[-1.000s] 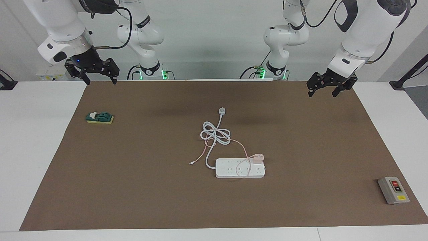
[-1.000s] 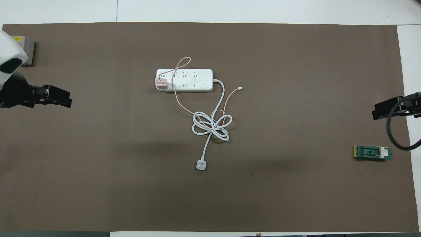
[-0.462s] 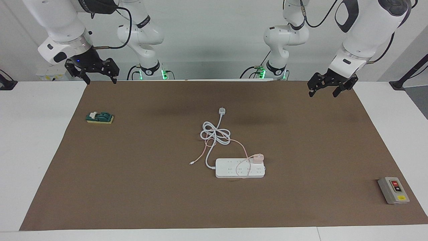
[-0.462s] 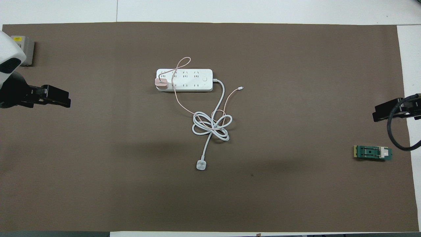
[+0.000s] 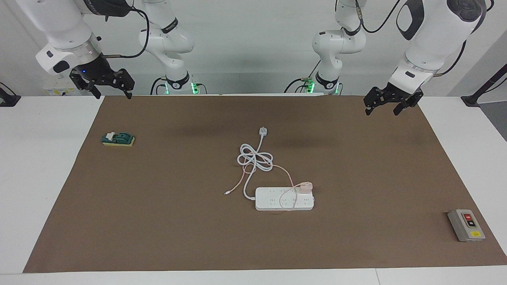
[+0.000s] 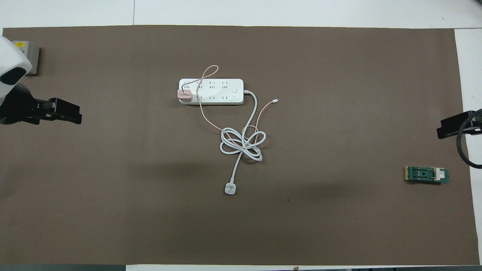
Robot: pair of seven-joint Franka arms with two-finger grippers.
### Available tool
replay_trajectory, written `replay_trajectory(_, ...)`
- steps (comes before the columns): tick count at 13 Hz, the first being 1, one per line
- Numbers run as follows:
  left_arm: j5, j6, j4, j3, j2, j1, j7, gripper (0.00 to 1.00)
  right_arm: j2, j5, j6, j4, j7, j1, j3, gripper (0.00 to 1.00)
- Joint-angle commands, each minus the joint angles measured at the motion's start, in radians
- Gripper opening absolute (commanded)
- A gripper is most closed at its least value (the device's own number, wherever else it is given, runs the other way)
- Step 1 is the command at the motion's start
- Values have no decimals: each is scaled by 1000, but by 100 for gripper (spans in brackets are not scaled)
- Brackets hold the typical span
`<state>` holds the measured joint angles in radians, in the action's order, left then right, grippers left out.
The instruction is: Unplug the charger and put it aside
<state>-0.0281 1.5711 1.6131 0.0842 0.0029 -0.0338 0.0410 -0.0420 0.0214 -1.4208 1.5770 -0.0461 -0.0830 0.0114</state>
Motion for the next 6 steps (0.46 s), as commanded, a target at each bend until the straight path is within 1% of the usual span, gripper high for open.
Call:
replay_trajectory(1,-1,-6,22,-7,-17,6,48,100,-21,-27,-3,28,40,-26,8,100)
replay_trajectory(2,-4,-6,25,-6,-17,18,124,100,-18,-44,-1,34,124,-26,10,100)
replay_trajectory(6,-12,-2,37,-4,-12,22,458,100,10,-234,-38,100,545,-12,12,100)
